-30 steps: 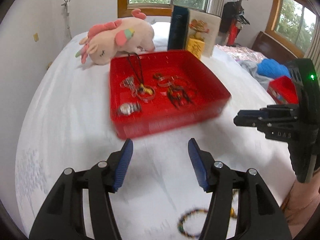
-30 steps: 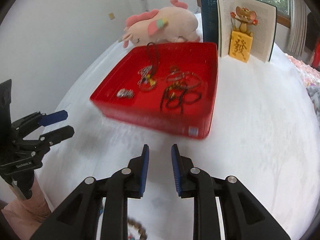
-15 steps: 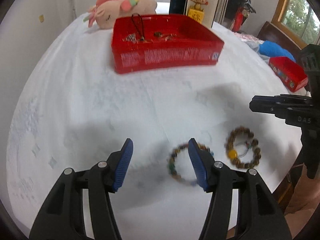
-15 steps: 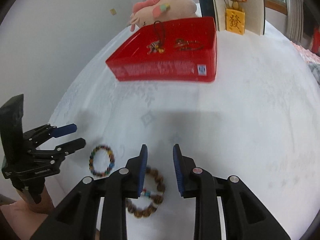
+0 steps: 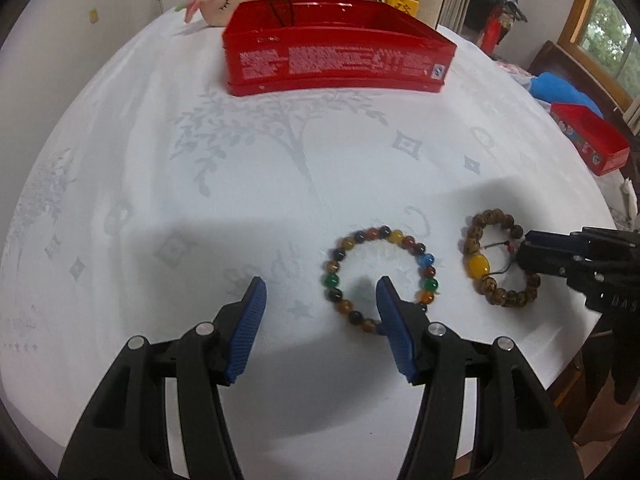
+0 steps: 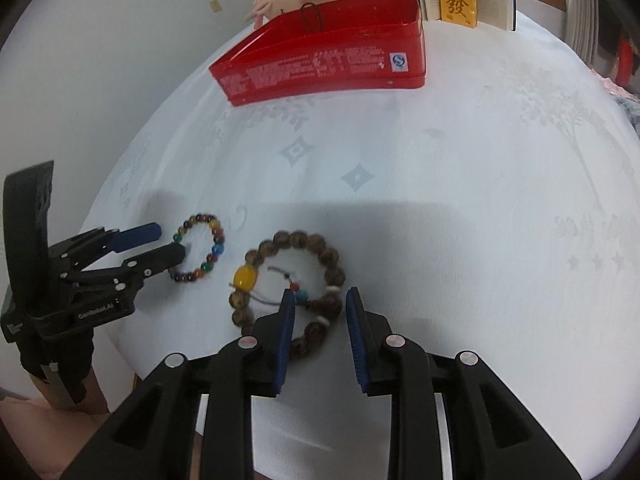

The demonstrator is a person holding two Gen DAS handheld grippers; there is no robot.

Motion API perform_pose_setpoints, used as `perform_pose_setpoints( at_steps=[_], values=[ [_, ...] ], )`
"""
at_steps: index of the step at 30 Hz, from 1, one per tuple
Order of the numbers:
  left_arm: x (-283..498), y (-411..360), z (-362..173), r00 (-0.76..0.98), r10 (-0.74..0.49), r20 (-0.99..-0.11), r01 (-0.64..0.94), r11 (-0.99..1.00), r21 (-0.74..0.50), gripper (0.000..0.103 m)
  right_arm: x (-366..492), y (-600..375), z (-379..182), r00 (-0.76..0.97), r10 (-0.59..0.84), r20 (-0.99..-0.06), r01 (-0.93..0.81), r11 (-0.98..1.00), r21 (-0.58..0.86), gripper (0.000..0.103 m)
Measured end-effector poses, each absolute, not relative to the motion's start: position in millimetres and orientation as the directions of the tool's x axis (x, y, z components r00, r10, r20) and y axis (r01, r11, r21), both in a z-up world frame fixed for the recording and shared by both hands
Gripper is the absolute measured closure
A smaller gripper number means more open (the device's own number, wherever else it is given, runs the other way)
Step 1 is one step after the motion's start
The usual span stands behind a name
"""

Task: Organize jewelry
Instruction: 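Grasp the multicolour bead bracelet with the left gripper while the right gripper grasps the wooden bead bracelet, then carry both bead bracelets over the red tin with both grippers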

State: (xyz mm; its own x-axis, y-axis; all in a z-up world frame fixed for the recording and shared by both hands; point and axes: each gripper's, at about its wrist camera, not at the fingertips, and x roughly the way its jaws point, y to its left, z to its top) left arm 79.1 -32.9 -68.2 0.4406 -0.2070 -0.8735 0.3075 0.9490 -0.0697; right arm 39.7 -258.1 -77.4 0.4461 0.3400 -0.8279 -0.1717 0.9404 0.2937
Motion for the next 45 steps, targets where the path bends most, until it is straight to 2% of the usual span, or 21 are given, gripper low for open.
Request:
perform_pose_setpoints(
  at_steps=[10, 15, 19, 22, 26, 27, 30, 45],
  values=[
    [79.3, -43.2, -71.9, 0.457, -0.180, -0.871, 0.296, 0.954, -0.042, 0.049, 39.3, -245.5, -81.5, 0.469, 0.278, -0.838, -0.192, 0.959, 0.210, 0.075],
    [76.9, -48.0, -71.7, 0.457, -0.185, -0.870, 0.308, 0.950, -0.040, 0.060, 37.8, -238.2, -85.6, 0.494, 0.225, -0.840, -0.215, 0.968, 0.133, 0.077],
    [76.3, -49.2, -71.4, 0.457, -0.188, -0.869, 0.316, 0.948, -0.039, 0.066, 37.5, -240.3, -85.6, 0.499, 0.220, -0.838, -0.210, 0.969, 0.130, 0.084],
    [75.9, -50.1, -71.4, 0.451, -0.204, -0.869, 0.326, 0.944, -0.052, 0.073, 35.6, -241.8, -84.7, 0.501, 0.225, -0.836, -0.211, 0.968, 0.135, 0.085],
    [76.3, -48.2, -71.8, 0.448, -0.218, -0.867, 0.324, 0.944, -0.070, 0.085, 34.6, -243.5, -83.5, 0.489, 0.267, -0.830, -0.228, 0.958, 0.174, 0.086],
    [76.8, -47.0, -71.9, 0.447, -0.221, -0.867, 0.320, 0.944, -0.076, 0.092, 34.5, -244.4, -83.1, 0.483, 0.284, -0.828, -0.231, 0.954, 0.193, 0.086],
    [78.3, -43.8, -71.7, 0.441, -0.238, -0.866, 0.313, 0.944, -0.100, 0.096, 34.5, -248.2, -81.9, 0.462, 0.348, -0.816, -0.241, 0.934, 0.262, 0.090],
    [75.0, -29.1, -45.9, 0.468, -0.344, -0.814, 0.315, 0.925, -0.210, 0.097, 27.6, -255.8, -51.2, 0.514, 0.377, -0.770, -0.255, 0.925, 0.282, 0.091]
  ],
)
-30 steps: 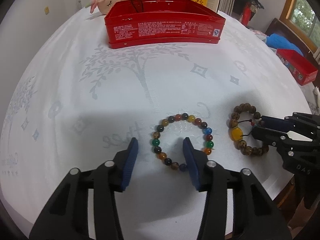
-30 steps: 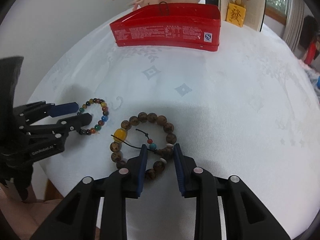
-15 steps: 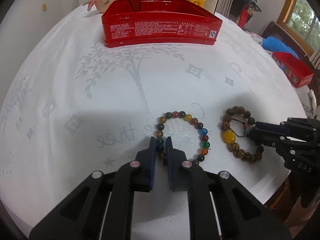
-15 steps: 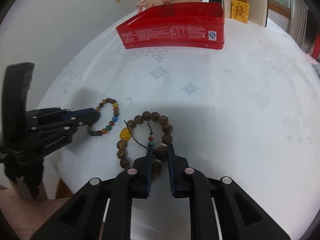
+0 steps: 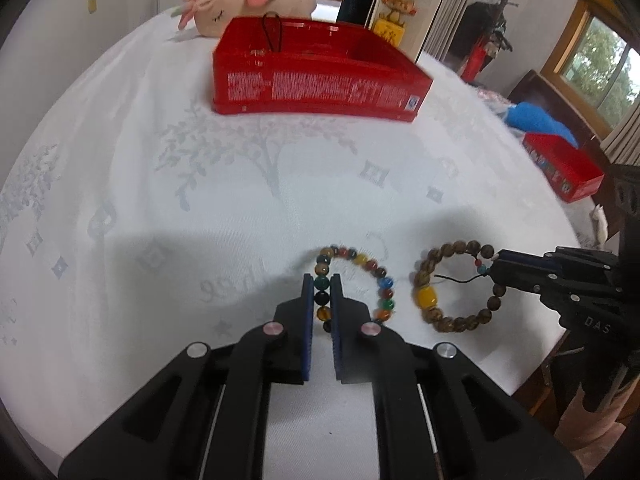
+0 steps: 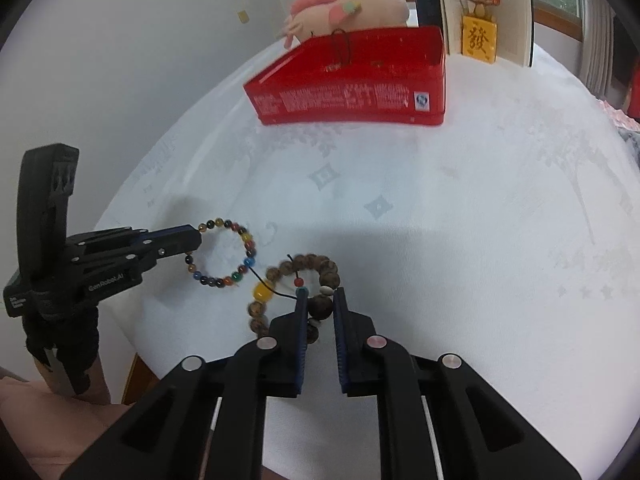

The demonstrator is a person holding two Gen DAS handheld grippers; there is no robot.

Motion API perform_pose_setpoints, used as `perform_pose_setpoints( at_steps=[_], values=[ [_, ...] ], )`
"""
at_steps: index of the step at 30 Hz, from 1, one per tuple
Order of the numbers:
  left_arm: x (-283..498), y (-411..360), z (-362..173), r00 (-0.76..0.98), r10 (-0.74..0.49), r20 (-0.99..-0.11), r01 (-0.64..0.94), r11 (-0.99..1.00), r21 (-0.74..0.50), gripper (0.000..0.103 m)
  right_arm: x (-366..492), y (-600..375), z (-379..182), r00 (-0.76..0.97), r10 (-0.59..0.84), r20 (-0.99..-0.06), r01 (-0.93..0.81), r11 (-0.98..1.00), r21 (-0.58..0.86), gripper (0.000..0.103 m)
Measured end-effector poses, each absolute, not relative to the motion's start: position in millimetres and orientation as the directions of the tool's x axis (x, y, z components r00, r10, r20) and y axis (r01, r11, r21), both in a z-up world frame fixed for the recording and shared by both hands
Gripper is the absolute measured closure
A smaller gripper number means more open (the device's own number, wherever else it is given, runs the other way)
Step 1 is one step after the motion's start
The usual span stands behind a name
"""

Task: Organize jewelry
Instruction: 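Carry both bead bracelets over the red tin with both grippers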

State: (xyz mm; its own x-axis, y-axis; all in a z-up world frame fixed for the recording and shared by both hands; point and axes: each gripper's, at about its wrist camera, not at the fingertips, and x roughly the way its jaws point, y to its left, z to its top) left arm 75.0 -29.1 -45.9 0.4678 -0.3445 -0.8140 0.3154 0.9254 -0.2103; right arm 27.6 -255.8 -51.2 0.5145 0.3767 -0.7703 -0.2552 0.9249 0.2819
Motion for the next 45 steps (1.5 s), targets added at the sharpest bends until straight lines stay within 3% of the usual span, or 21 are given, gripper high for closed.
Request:
perform_pose_setpoints(
  at_steps=[23, 36, 45],
  values=[
    [106.6, -25.8, 28.0, 0.574, -0.386, -0.722, 0.344, 0.914, -0.215, 0.097, 63.7, -271.8, 27.3, 0.606, 0.383, -0.698, -0.302, 0.922, 0.244, 0.091],
    [185.6, -34.4, 75.0, 0.622, -0.359, -0.696, 0.331, 0.926, -0.182, 0.097, 146.4, -279.1, 85.5, 0.645, 0.380, -0.663, -0.313, 0.923, 0.225, 0.091],
    [260.8, -51.7, 76.2, 0.609, -0.352, -0.711, 0.316, 0.930, -0.190, 0.097, 231.7, -277.7, 84.3, 0.647, 0.344, -0.681, -0.263, 0.938, 0.225, 0.091]
  ],
)
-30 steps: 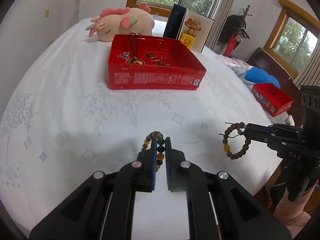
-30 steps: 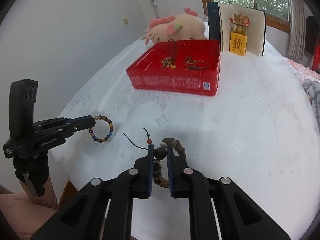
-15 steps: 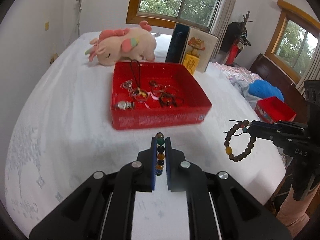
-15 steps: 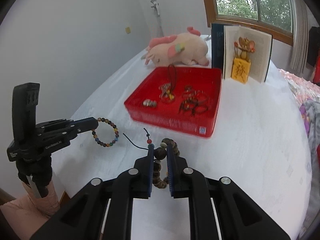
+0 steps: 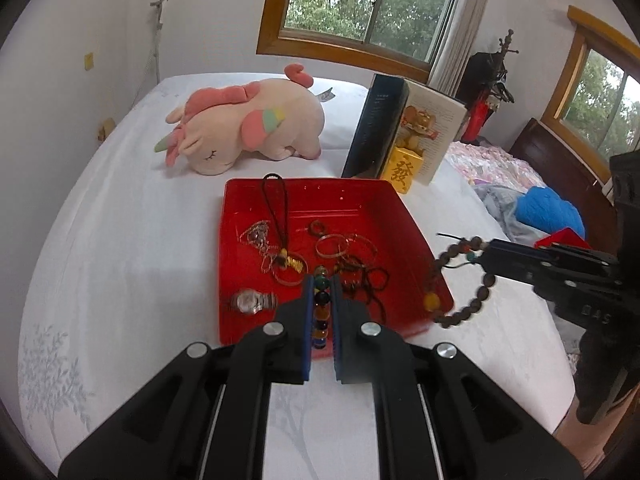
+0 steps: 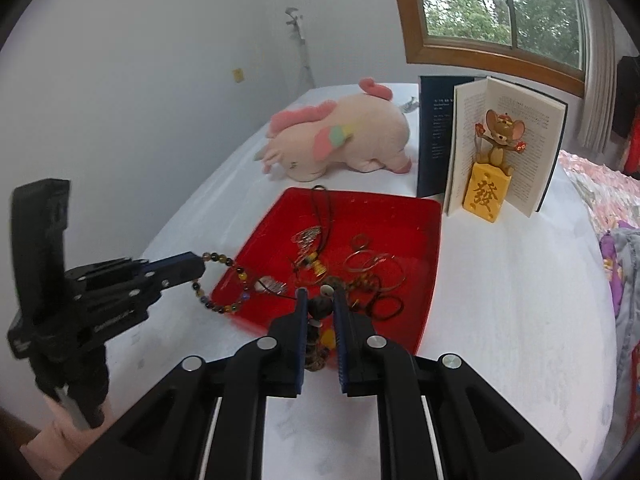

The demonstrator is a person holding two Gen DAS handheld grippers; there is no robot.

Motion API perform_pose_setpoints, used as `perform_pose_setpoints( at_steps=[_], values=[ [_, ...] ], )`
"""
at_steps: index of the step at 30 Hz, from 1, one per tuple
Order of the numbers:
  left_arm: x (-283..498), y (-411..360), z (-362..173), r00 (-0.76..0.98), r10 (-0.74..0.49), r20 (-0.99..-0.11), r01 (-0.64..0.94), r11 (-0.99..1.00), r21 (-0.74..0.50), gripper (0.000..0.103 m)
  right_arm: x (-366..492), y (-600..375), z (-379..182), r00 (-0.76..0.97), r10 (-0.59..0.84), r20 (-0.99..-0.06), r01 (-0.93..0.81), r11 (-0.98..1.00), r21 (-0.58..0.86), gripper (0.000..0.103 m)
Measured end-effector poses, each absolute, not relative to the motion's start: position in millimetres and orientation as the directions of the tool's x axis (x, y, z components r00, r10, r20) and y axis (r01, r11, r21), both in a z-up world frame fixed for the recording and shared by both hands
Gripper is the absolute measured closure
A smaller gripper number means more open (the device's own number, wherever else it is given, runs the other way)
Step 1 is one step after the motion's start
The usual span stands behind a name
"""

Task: Organize jewelry
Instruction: 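Carry both bead bracelets over the red tin with both grippers, then open both grippers to drop the bead bracelets into the tin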

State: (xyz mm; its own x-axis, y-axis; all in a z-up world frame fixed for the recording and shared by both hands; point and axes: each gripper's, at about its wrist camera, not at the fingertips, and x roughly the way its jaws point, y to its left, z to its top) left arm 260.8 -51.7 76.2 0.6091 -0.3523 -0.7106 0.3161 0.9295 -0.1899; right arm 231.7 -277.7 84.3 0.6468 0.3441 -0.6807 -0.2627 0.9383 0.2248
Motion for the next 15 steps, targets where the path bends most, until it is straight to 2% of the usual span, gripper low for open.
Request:
perform_pose_setpoints(
  at_steps=[9, 15],
  values=[
    [328.3, -69.4, 29.9, 0.530, -0.335, -0.779, 0.300, 0.933, -0.197, 0.097, 303.9, -275.8, 33.9, 0.574, 0.335, -0.747, -0.218, 0.942, 0.255, 0.091],
    [346.8, -74.3, 6.5, 0.485, -0.327, -0.811, 0.302, 0.933, -0.196, 0.095, 315.5, -276.1, 15.0, 0.562, 0.315, -0.765, -0.204, 0.949, 0.240, 0.087]
  ],
)
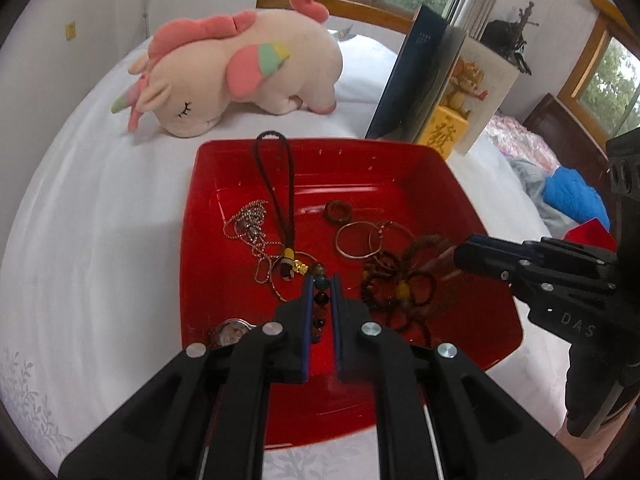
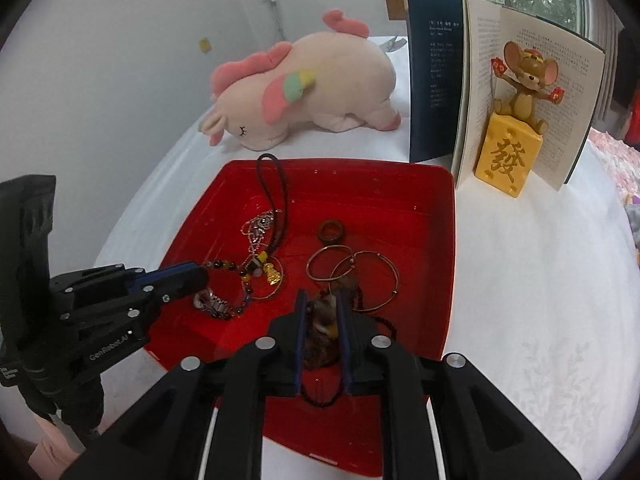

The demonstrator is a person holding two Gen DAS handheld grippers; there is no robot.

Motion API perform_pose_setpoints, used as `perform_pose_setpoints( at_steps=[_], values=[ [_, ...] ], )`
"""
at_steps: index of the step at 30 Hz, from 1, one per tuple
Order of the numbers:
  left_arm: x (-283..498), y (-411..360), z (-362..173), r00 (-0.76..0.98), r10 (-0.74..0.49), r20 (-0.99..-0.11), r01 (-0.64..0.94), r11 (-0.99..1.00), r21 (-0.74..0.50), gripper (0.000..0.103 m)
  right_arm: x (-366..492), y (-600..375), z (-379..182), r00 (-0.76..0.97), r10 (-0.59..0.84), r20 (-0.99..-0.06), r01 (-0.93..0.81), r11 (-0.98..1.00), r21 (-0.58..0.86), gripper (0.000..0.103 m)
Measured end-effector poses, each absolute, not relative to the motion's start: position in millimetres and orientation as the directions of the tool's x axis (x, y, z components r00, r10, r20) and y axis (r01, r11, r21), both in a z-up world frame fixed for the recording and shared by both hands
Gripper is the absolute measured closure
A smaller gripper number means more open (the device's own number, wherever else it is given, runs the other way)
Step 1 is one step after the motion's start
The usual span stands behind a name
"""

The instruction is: Organize jewelry

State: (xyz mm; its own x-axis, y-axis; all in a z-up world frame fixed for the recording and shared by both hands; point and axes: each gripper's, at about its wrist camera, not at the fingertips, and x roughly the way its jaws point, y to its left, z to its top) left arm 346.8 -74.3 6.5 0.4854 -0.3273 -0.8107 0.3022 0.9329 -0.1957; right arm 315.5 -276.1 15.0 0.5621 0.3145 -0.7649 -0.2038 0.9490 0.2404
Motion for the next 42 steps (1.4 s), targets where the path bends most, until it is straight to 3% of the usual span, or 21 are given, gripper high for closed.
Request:
perform_pose_setpoints(
  at_steps=[6, 9, 11, 14, 16, 21, 26, 42],
  values=[
    [343.4, -68.9, 10.1, 0.497, -0.322, -0.806, 0.290, 0.937, -0.195, 0.095, 311.2, -280.6, 16.9, 0.578, 0.310, -0.755, -0.193, 0.951, 0.243, 0.084],
    [338.8, -68.1, 14.5, 0.508, -0.314, -0.802, 0.287, 0.940, -0.186, 0.089, 305.8, -282.6, 21.4, 0.596, 0.289, -0.749, -0.180, 0.957, 0.226, 0.072],
    [333.8, -67.2, 17.9, 0.527, -0.300, -0.795, 0.286, 0.944, -0.167, 0.069, 301.5, -283.5, 24.0, 0.611, 0.268, -0.745, -0.174, 0.963, 0.204, 0.061],
    [322.4, -64.0, 24.7, 0.562, -0.274, -0.781, 0.279, 0.951, -0.132, 0.048, 292.8, -285.6, 26.5, 0.623, 0.261, -0.737, -0.171, 0.965, 0.197, 0.044],
    [315.1, -59.6, 29.4, 0.575, -0.272, -0.772, 0.272, 0.953, -0.133, 0.040, 284.7, -286.2, 30.0, 0.642, 0.249, -0.725, -0.166, 0.968, 0.186, 0.025],
    [294.1, -49.9, 35.5, 0.604, -0.243, -0.759, 0.251, 0.962, -0.108, 0.029, 260.6, -285.1, 37.8, 0.678, 0.222, -0.701, -0.158, 0.975, 0.157, 0.010],
    [271.7, -41.1, 35.9, 0.613, -0.231, -0.756, 0.250, 0.964, -0.092, 0.014, 239.1, -284.1, 38.1, 0.692, 0.164, -0.703, -0.119, 0.986, 0.113, 0.005],
    [224.1, -14.3, 28.4, 0.641, -0.205, -0.740, 0.191, 0.976, -0.104, 0.008, 187.3, -286.3, 22.6, 0.689, 0.174, -0.704, -0.089, 0.984, 0.156, 0.005]
  ],
)
